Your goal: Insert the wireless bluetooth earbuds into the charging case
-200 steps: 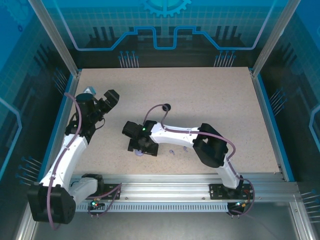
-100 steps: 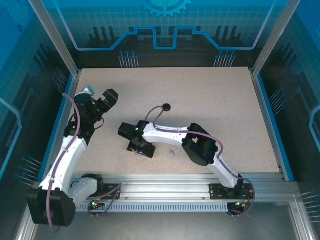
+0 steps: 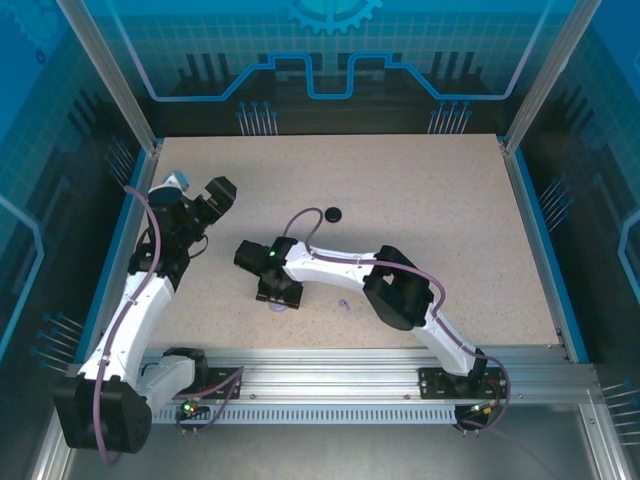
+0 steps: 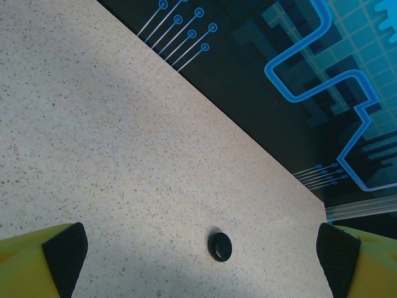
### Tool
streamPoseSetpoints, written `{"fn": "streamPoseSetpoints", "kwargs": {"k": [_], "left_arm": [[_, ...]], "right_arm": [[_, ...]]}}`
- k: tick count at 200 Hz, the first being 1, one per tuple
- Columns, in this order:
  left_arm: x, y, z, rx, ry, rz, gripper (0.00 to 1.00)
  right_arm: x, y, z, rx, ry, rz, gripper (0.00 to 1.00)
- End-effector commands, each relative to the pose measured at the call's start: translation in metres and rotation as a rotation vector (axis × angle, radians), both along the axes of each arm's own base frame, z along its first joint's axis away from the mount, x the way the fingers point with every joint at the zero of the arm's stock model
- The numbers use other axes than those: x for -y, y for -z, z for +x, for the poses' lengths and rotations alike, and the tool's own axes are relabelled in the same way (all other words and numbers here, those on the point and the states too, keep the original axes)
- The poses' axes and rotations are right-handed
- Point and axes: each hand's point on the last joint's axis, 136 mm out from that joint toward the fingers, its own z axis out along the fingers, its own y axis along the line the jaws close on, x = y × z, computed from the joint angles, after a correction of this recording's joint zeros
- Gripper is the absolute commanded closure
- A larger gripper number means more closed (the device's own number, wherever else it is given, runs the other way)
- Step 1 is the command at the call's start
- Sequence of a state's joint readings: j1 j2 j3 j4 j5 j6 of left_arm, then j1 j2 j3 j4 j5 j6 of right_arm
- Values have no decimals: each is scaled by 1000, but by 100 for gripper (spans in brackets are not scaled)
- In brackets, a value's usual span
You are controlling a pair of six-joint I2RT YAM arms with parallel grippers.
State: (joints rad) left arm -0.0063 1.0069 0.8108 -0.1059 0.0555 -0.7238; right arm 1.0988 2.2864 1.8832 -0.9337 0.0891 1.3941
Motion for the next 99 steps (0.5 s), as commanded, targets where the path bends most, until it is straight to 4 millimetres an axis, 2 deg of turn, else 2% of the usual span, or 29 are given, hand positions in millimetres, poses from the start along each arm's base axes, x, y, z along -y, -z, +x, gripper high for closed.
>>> {"fn": "streamPoseSetpoints", "kwargs": {"k": [1, 31, 47, 51, 99], "left_arm": [[-4, -3, 1, 32, -4, 18, 1], [-4, -4, 0, 35, -4, 21, 1], [-4, -4, -1, 36, -3, 18, 1], [-4, -5, -1, 38, -3, 17, 1], [-2, -9, -2, 47, 5, 9, 1]], "right_arm": [[4, 7, 2, -26, -42, -26, 46], [2, 6, 5, -20, -86, -17, 47], [0, -1, 8, -9, -133, -12, 48], [3, 9, 8, -20, -143, -38, 48], [26, 10, 21, 12, -258, -163, 48]]}}
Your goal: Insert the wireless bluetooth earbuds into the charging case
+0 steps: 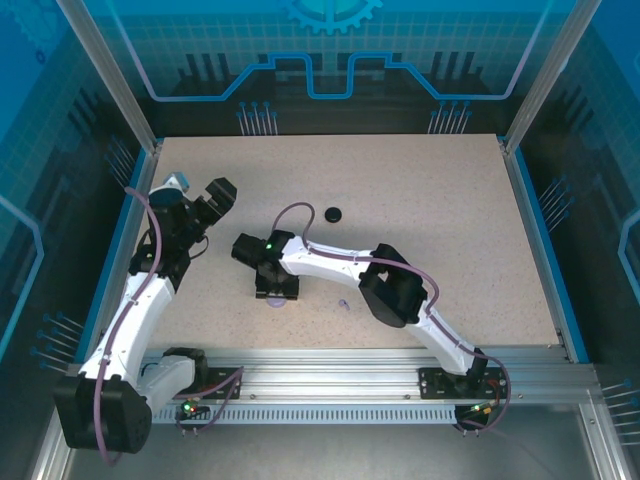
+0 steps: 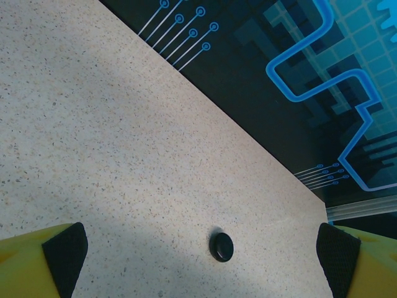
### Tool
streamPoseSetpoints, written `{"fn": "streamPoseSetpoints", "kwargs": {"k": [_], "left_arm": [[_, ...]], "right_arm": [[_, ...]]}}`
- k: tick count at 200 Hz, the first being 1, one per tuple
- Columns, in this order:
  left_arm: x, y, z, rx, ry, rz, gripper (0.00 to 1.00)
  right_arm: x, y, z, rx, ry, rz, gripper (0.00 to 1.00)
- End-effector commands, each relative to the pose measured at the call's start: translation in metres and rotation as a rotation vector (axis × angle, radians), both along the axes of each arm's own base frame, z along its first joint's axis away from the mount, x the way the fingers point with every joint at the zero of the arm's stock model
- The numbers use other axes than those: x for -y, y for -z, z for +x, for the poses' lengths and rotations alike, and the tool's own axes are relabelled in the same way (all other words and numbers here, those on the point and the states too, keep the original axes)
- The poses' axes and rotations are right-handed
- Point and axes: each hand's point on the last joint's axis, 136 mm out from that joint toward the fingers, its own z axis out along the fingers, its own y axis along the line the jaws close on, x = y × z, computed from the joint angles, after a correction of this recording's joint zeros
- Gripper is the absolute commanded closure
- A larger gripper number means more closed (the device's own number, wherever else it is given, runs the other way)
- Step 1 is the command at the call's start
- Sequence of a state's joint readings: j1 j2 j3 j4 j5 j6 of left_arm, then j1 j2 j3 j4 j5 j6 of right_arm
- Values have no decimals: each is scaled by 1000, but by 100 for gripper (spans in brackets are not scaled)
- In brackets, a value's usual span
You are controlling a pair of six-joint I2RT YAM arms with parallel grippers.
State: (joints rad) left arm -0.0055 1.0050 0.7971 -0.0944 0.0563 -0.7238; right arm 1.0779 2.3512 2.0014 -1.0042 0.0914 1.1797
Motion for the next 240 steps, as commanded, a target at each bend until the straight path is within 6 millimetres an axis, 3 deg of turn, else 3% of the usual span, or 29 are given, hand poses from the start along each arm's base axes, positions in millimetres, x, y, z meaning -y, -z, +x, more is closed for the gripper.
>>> {"fn": "streamPoseSetpoints", "kwargs": {"k": [1, 19, 49, 92, 100, 106, 158, 222, 227, 240], "left_arm": [[-2, -12, -2, 47, 5, 9, 1], [-1, -13, -2, 50, 9, 5, 1], [0, -14, -2, 50, 12, -4, 1], [1, -18, -2, 57, 16, -10, 1], [1, -18, -2, 56, 16, -10, 1], [1, -18, -2, 57, 15, -10, 1], [1, -19, 0, 55, 12, -17, 1], [1, -17, -1, 58, 16, -17, 1], [1, -16, -1, 56, 14, -18, 1], [1, -16, -1, 56, 12, -18, 1]], "right_arm": [[31, 10, 7, 3, -67, -136, 48], [38, 11, 11, 13, -95, -164, 45], [39, 3, 14, 30, -108, -157, 31], [37, -8, 15, 27, 19, -116, 19], [37, -8, 15, 19, 59, -112, 19], [36, -20, 16, 25, 92, -84, 19], [37, -20, 14, -40, 370, -51, 19], [28, -18, 14, -68, 404, -27, 21], [29, -7, 13, -75, 403, -48, 21], [29, -4, 14, -78, 408, -52, 22]]}}
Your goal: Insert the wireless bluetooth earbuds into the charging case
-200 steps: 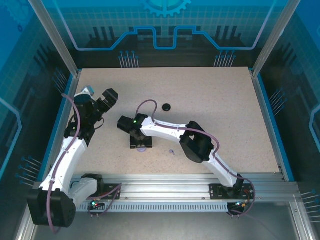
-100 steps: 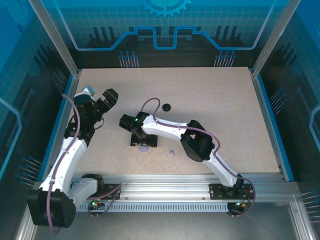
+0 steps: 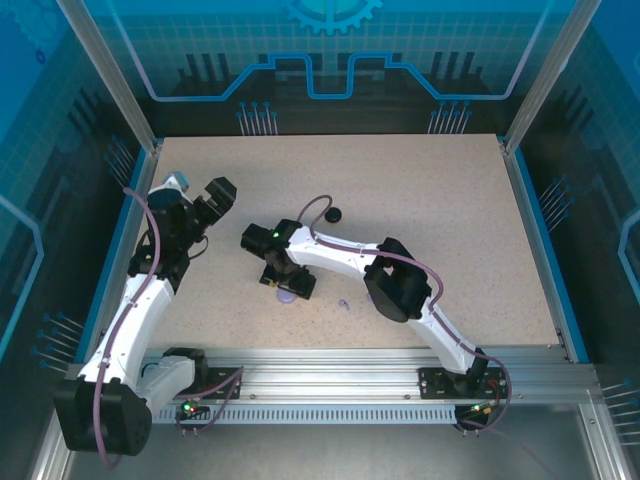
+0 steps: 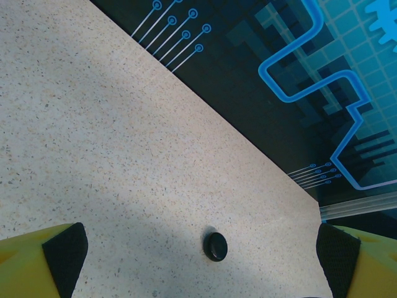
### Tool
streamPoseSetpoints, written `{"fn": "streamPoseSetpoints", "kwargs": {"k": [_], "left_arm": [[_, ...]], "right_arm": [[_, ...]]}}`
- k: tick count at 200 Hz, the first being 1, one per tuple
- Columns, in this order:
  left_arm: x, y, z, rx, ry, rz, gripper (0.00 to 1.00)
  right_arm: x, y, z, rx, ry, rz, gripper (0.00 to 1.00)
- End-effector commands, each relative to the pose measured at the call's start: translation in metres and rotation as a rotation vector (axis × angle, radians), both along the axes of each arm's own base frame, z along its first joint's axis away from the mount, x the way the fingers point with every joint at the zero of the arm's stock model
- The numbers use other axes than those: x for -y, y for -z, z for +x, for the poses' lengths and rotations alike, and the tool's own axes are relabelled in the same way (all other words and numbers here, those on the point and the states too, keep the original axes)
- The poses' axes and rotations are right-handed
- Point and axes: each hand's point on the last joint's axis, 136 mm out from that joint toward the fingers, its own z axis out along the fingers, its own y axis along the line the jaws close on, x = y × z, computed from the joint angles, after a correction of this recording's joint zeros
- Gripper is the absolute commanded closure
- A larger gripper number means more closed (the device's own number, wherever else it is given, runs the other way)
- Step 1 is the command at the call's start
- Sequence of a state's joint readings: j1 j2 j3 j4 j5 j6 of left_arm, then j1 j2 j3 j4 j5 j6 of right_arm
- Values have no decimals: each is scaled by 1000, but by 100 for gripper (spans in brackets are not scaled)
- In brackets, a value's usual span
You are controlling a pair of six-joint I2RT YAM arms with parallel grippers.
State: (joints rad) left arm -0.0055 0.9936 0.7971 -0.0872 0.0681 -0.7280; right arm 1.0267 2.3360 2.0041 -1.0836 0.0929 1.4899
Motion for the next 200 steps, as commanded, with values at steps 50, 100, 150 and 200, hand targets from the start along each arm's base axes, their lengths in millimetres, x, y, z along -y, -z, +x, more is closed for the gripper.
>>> {"fn": "streamPoseSetpoints", "kwargs": {"k": [50, 100, 150, 200], "left_arm": [[-2, -11, 0, 40, 1, -9, 1], [-2, -11, -2, 39, 1, -4, 1], [-2, -10, -2, 40, 0, -8, 1], [-1, -12, -2, 41, 4, -13, 1]], "right_arm": [[-5, 15, -1, -46, 57, 5, 25], [-5, 21, 2, -46, 8, -1, 33], [-2, 18, 3, -36, -179, -13, 48], [13, 13, 9, -31, -419, -80, 50]]}}
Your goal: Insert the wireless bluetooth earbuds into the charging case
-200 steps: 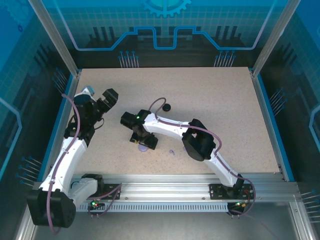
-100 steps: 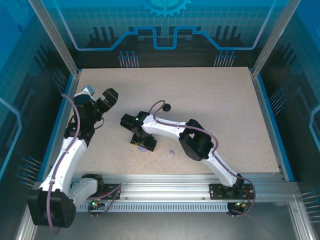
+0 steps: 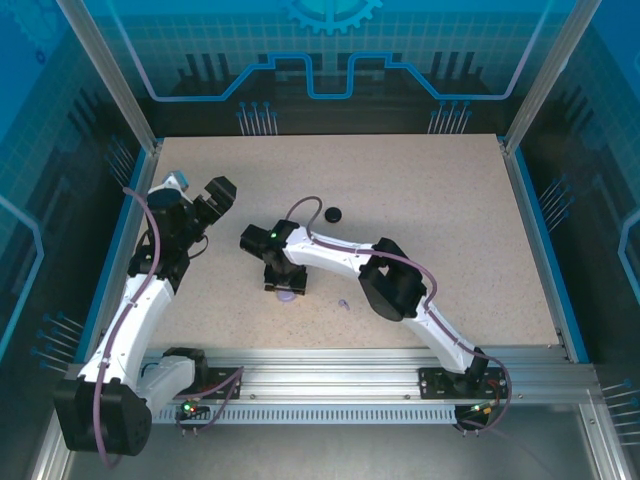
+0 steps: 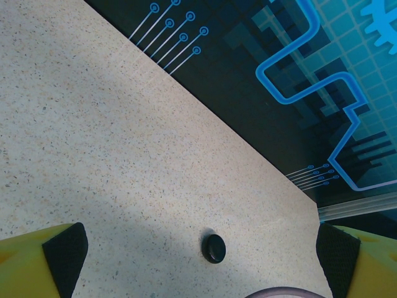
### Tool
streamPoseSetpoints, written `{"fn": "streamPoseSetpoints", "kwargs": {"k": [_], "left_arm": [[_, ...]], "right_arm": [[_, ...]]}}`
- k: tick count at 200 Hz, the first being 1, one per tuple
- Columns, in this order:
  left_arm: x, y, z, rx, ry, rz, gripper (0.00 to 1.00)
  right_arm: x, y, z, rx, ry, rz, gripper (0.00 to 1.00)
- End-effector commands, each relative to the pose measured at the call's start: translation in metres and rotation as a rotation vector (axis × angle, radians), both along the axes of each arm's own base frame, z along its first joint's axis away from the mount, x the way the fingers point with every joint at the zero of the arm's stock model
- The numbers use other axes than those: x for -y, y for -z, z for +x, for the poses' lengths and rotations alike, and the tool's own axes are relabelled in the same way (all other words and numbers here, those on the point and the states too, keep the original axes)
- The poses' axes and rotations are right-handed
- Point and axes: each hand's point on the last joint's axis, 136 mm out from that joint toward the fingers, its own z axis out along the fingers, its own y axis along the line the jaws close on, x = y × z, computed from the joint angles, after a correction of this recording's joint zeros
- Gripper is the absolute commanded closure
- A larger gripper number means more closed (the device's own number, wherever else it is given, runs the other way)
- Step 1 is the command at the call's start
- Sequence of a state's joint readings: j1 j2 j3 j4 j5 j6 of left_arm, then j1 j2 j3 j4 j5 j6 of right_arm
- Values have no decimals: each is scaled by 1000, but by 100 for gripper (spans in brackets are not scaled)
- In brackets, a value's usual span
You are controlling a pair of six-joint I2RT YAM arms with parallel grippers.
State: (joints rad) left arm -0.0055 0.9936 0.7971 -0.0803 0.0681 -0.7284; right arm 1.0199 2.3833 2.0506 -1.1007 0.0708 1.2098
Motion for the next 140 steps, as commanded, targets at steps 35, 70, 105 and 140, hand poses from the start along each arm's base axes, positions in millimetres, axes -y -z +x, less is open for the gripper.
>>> {"fn": "streamPoseSetpoints", "kwargs": {"k": [35, 70, 105, 140], "left_arm": [[0, -12, -2, 38, 7, -18, 1], [1, -11, -2, 36, 9, -22, 1], [1, -12, -2, 40, 12, -22, 1], [1, -12, -3, 39, 14, -19, 1]], "right_arm": [[27, 5, 14, -5, -258, -141, 42], [29, 9, 16, -5, -288, -168, 40], [28, 7, 16, -2, -273, -160, 33], [23, 2, 21, 17, -271, -137, 28]]}}
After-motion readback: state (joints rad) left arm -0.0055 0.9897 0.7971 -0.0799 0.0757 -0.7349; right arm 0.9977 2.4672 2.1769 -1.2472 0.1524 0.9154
